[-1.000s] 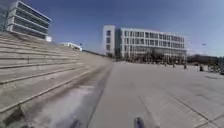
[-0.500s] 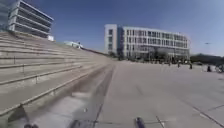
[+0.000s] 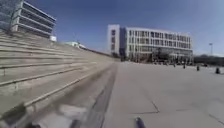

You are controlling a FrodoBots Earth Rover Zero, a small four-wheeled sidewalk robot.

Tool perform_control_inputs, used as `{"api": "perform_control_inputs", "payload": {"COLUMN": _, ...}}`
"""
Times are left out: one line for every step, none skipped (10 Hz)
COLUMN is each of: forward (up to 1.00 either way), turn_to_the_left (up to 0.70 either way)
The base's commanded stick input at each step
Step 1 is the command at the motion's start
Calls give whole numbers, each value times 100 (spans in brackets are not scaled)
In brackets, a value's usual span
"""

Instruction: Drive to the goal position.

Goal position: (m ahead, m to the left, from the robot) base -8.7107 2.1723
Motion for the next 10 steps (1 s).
{"api": "perform_control_inputs", "payload": {"forward": 100, "turn_to_the_left": 0}}
{"api": "perform_control_inputs", "payload": {"forward": 54, "turn_to_the_left": 0}}
{"api": "perform_control_inputs", "payload": {"forward": -5, "turn_to_the_left": 0}}
{"api": "perform_control_inputs", "payload": {"forward": 0, "turn_to_the_left": 0}}
{"api": "perform_control_inputs", "payload": {"forward": 0, "turn_to_the_left": -10}}
{"api": "perform_control_inputs", "payload": {"forward": 0, "turn_to_the_left": -100}}
{"api": "perform_control_inputs", "payload": {"forward": 0, "turn_to_the_left": -100}}
{"api": "perform_control_inputs", "payload": {"forward": 0, "turn_to_the_left": -100}}
{"api": "perform_control_inputs", "payload": {"forward": 0, "turn_to_the_left": -100}}
{"api": "perform_control_inputs", "payload": {"forward": 0, "turn_to_the_left": -100}}
